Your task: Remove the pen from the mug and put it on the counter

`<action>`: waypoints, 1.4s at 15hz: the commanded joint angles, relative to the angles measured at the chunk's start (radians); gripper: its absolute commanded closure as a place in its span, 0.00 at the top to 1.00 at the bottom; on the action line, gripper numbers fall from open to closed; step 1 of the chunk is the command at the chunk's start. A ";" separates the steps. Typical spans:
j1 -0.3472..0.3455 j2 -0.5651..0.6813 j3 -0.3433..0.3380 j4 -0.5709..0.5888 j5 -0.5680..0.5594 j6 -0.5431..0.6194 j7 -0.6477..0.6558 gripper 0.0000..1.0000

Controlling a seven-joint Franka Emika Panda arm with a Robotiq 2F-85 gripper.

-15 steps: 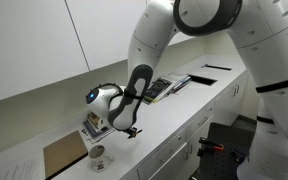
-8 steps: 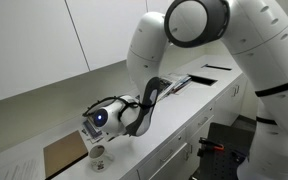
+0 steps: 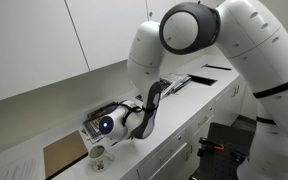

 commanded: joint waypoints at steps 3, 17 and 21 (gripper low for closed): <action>-0.005 0.041 0.007 0.033 -0.085 0.021 0.089 0.40; -0.204 -0.056 0.199 0.024 0.522 0.038 -0.180 1.00; -0.222 -0.134 0.223 0.008 0.830 0.042 -0.219 1.00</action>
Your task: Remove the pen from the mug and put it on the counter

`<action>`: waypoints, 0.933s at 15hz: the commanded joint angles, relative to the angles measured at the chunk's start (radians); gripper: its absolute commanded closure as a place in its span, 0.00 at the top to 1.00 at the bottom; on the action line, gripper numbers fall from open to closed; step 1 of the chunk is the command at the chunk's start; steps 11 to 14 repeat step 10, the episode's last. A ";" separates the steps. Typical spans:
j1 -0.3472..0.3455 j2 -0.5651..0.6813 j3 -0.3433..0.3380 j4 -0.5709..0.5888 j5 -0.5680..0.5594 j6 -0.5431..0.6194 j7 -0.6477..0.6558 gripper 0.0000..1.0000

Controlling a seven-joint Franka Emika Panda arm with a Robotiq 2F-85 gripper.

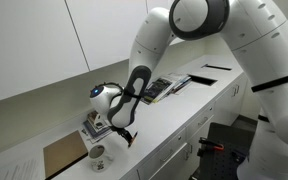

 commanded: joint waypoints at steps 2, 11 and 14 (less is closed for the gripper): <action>-0.007 -0.096 0.009 -0.052 0.254 0.033 0.026 1.00; 0.068 -0.199 -0.099 -0.088 0.317 0.128 0.343 1.00; 0.068 -0.199 -0.099 -0.088 0.317 0.128 0.343 1.00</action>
